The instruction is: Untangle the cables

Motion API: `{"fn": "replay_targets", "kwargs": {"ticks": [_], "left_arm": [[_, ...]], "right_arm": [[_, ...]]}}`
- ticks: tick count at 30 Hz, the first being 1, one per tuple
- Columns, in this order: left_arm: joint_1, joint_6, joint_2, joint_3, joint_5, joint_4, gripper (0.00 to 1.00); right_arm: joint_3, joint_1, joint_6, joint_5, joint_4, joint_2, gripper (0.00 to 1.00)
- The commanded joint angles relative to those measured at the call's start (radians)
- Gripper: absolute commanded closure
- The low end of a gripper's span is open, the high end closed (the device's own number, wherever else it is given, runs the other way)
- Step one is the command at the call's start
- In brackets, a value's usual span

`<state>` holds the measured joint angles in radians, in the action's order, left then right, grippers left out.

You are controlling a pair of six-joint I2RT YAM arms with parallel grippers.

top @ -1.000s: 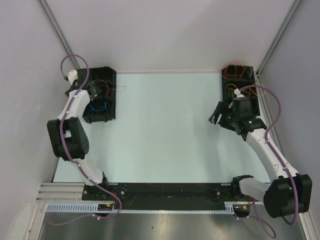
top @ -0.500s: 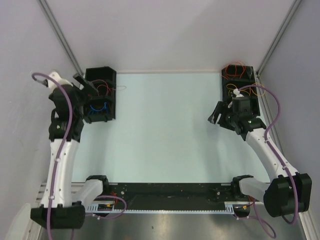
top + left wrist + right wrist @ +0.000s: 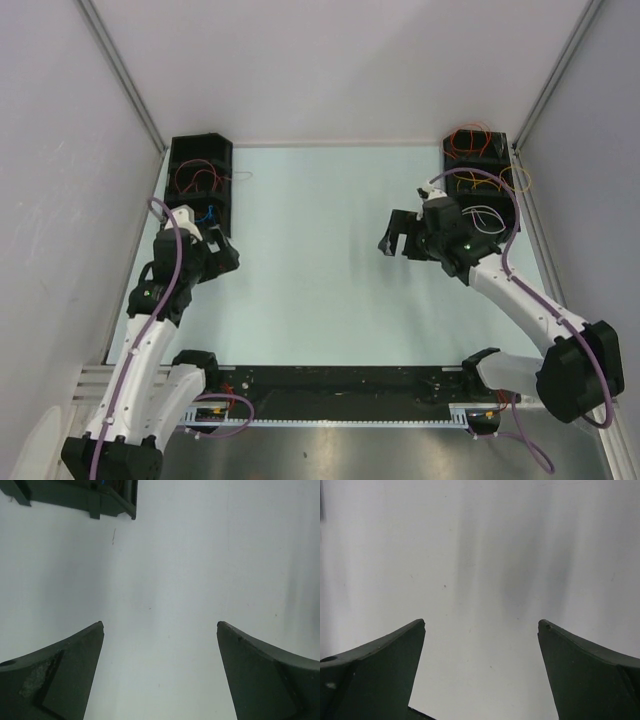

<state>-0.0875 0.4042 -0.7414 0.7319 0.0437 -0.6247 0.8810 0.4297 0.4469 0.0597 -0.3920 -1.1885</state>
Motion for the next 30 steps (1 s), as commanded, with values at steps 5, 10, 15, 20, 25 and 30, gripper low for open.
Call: {"fn": "replay_targets", "kwargs": {"ticks": [5,10,15,20,25,30], "left_arm": [[-0.014,-0.036,0.016,0.018,-0.036,0.040,0.00],[-0.014,-0.038,0.028,0.018,-0.036,0.037,0.00],[-0.014,-0.036,0.025,0.017,-0.036,0.042,0.00],[-0.017,0.079,-0.022,0.017,-0.062,0.060,0.00],[-0.151,0.277,-0.047,-0.094,0.015,0.293,0.01],[-0.210,0.318,-0.224,-0.111,0.127,0.402,0.41]], "right_arm": [[0.133,0.000,0.026,0.083,0.282,-0.066,0.00],[0.131,0.001,0.033,0.031,0.504,-0.004,0.00],[0.086,-0.072,0.122,0.195,0.339,-0.095,0.03],[0.079,-0.014,0.141,0.205,0.343,-0.172,0.23],[0.081,-0.008,0.151,0.108,0.251,-0.214,0.27],[0.081,-0.008,0.118,-0.007,0.127,-0.212,0.62]]}}
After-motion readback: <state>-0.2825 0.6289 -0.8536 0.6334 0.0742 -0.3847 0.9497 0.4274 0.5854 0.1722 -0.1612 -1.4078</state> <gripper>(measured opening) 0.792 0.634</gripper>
